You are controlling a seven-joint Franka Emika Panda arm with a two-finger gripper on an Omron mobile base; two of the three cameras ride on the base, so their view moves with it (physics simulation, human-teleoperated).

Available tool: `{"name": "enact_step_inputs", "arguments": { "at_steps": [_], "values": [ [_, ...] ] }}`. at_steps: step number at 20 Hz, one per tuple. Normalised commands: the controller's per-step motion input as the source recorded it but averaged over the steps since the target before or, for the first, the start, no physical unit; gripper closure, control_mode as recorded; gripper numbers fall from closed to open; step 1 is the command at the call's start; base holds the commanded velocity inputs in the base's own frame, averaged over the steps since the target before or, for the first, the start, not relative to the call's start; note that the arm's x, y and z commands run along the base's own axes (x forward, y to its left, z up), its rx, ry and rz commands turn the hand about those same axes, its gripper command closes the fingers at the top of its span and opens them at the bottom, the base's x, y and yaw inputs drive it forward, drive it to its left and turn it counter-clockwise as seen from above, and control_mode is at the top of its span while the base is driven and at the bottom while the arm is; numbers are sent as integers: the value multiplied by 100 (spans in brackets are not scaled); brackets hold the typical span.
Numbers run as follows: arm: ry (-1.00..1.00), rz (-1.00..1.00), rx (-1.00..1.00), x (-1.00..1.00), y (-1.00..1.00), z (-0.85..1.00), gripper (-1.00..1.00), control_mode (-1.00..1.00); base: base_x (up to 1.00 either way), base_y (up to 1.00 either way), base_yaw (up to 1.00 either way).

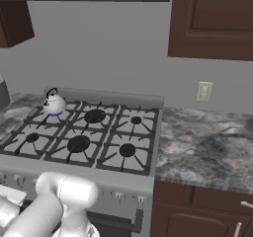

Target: Lower the heat of the kettle.

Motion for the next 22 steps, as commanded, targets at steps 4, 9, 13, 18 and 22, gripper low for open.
{"name": "enact_step_inputs", "arguments": {
  "at_steps": [4, 9, 13, 18, 22],
  "values": [
    [0, 0, 0, 14, -2, 0, -100, -100, 0, 0, 0],
    [0, 0, 0, 15, -4, 0, -100, -100, 0, 0, 0],
    [0, 0, 0, 17, -3, 0, -100, -100, 0, 0, 0],
    [0, 0, 0, 15, 0, 0, -100, -100, 0, 0, 0],
    [0, 0, 0, 15, -1, 0, -100, -100, 0, 0, 0]
  ]
}}
